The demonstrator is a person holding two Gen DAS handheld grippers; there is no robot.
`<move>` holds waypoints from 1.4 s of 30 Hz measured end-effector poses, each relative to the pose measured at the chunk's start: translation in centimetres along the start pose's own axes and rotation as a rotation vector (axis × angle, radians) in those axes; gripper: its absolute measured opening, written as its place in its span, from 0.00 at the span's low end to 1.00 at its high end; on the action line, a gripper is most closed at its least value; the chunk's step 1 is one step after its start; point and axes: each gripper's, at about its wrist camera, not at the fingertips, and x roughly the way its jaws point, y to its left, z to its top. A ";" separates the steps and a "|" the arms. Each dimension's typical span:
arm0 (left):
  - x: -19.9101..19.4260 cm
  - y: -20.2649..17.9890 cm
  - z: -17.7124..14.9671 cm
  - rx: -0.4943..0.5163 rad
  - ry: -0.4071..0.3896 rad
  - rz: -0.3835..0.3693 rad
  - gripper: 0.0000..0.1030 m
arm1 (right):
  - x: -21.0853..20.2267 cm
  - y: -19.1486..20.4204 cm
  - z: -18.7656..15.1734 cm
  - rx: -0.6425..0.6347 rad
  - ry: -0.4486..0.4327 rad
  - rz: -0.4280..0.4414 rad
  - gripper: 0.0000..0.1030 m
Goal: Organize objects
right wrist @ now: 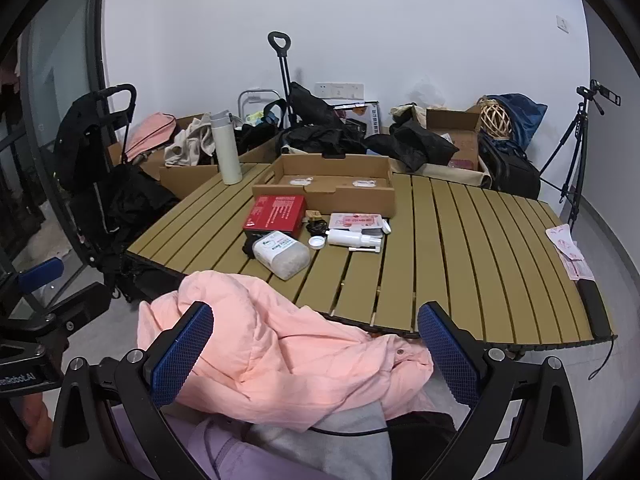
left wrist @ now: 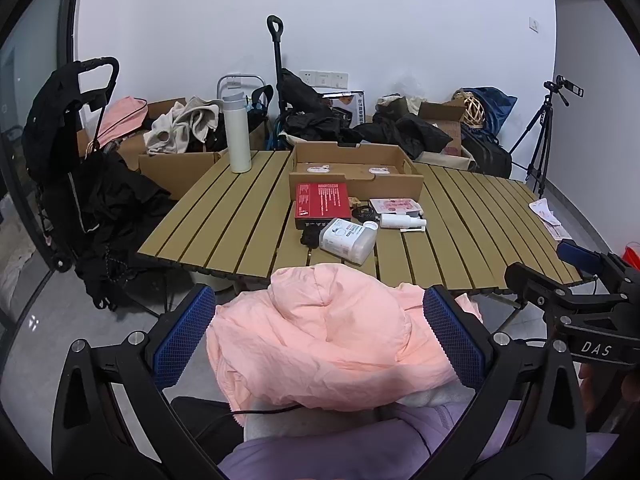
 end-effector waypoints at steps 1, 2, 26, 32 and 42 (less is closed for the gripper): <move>0.0 0.0 0.0 0.000 0.000 0.001 1.00 | 0.0 0.0 0.0 -0.001 -0.002 -0.003 1.00; 0.1 -0.1 -0.1 -0.001 0.001 0.001 1.00 | 0.0 0.0 0.0 -0.001 -0.002 -0.002 1.00; 0.3 0.4 -0.2 -0.009 0.015 0.011 1.00 | -0.1 -0.2 0.1 0.010 -0.009 0.001 1.00; 0.4 0.3 -0.2 -0.008 0.017 0.013 1.00 | 0.0 -0.1 -0.1 0.001 -0.009 -0.005 1.00; 0.5 0.3 -0.3 -0.003 0.023 0.018 1.00 | 0.1 0.0 -0.2 -0.001 -0.007 -0.007 1.00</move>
